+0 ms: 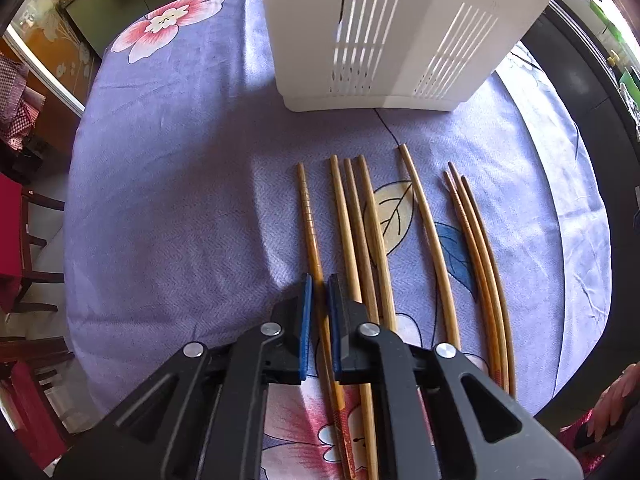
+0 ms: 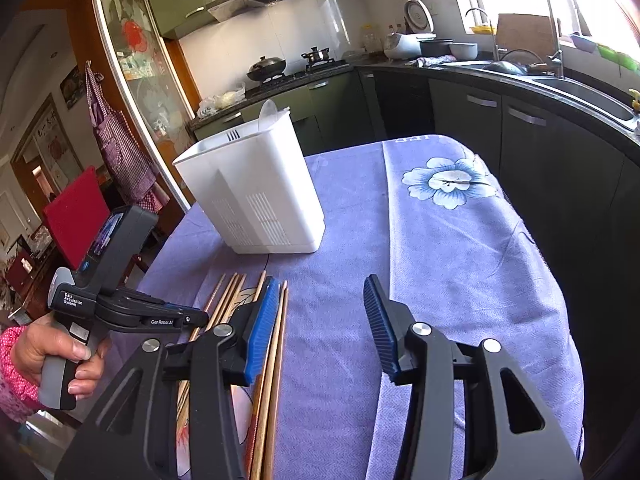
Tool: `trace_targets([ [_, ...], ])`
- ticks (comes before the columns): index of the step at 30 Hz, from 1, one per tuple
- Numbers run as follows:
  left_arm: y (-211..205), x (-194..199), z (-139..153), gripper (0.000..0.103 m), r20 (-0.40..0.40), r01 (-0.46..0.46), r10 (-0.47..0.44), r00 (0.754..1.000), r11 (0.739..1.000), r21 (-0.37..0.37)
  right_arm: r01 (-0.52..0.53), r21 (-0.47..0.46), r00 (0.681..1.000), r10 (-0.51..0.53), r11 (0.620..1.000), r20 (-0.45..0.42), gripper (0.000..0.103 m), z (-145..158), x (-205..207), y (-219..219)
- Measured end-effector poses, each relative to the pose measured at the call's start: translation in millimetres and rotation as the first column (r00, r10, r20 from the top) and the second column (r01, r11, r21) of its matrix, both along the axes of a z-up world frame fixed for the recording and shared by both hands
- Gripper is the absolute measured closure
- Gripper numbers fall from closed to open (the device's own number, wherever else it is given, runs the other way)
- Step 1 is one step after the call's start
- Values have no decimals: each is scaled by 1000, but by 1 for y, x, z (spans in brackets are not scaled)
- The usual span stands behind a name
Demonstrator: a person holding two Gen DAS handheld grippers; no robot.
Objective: Organize utensils
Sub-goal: 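Grasp one wooden chopstick with the left tool while the right tool grasps another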
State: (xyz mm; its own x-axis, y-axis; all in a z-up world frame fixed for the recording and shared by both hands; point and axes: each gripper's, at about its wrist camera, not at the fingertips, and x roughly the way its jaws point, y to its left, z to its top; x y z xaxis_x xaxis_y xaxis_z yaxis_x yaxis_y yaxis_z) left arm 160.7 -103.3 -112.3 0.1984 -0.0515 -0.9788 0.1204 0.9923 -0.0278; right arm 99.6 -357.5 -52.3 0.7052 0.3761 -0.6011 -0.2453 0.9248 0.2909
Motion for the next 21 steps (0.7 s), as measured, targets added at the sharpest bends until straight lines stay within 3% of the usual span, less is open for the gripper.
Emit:
trace_targets([
  [5,14,-6,10,96,38,-3,4,999,1000,-21,-112,-31,984,107,993,-142,62,-15,32,24],
  [6,18,-7,14,96,54,-2,3,999,1000,-24,-137,-36,975,128,990,-182,67,-21,41,29],
  [11,25,-17,31,96,106,15,-12,994,1000,-28,-234,-52,920,204,971,-336,72,-52,76,56],
  [16,21,-26,38,96,116,24,-20,993,999,-33,-261,-146,911,193,954,-365,72,-65,87,74],
  [21,22,-27,33,96,112,28,-23,993,999,-42,-277,-182,906,193,943,-376,72,-71,89,84],
])
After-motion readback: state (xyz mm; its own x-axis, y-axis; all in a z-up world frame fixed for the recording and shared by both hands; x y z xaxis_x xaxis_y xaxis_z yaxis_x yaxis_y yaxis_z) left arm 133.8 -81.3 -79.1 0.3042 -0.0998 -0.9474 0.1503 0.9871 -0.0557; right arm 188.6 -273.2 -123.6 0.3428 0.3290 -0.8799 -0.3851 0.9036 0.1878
